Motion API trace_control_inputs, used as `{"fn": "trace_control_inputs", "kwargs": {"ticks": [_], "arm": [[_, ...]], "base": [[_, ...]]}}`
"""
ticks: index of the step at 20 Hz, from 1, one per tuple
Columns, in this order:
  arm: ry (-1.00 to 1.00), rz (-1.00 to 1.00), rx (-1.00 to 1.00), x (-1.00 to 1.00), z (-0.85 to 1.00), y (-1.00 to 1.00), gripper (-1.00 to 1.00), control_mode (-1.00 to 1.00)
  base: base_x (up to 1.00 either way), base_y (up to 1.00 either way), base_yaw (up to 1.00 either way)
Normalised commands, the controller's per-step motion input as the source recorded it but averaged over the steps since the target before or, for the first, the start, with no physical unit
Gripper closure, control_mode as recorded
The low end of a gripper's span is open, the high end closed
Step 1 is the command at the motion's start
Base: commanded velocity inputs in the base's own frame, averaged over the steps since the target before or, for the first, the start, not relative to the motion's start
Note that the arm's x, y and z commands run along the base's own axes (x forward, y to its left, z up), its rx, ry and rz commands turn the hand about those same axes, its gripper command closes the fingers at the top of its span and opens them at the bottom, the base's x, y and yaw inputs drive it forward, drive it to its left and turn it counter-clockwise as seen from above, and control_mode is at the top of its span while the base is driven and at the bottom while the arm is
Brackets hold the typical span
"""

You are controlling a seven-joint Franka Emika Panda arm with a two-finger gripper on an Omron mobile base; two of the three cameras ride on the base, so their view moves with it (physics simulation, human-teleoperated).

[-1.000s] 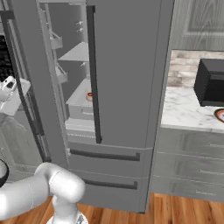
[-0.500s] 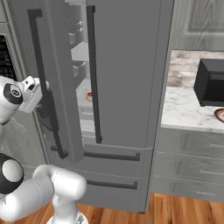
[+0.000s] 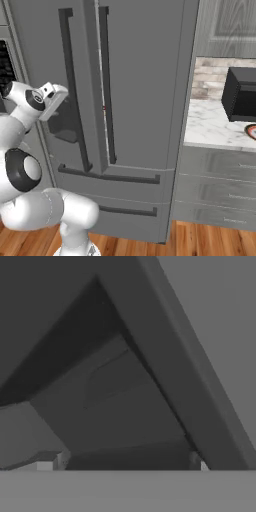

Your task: Place the steak on the counter behind the older steak on the same shelf of the fridge to maintain FIFO order. Close the fridge door when finished.

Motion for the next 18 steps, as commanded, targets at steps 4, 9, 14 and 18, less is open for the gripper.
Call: {"fn": "trace_control_inputs", "kwargs": {"ticks": [4, 9, 14, 18], "arm": [[-0.07, 0.00, 0.02, 0.43, 0.09, 0.00, -1.00, -1.00], [-0.12, 0.00, 0.02, 0.50, 0.01, 0.00, -1.00, -1.00], [-0.12, 0.00, 0.03, 0.60, 0.00, 0.00, -1.00, -1.00], [-0.10, 0.00, 0.03, 0.63, 0.00, 0.00, -1.00, -1.00]], "base": [[0.00, 0.00, 0.00], [0.00, 0.00, 0.00], [0.00, 0.00, 0.00], [0.00, 0.00, 0.00]]}}
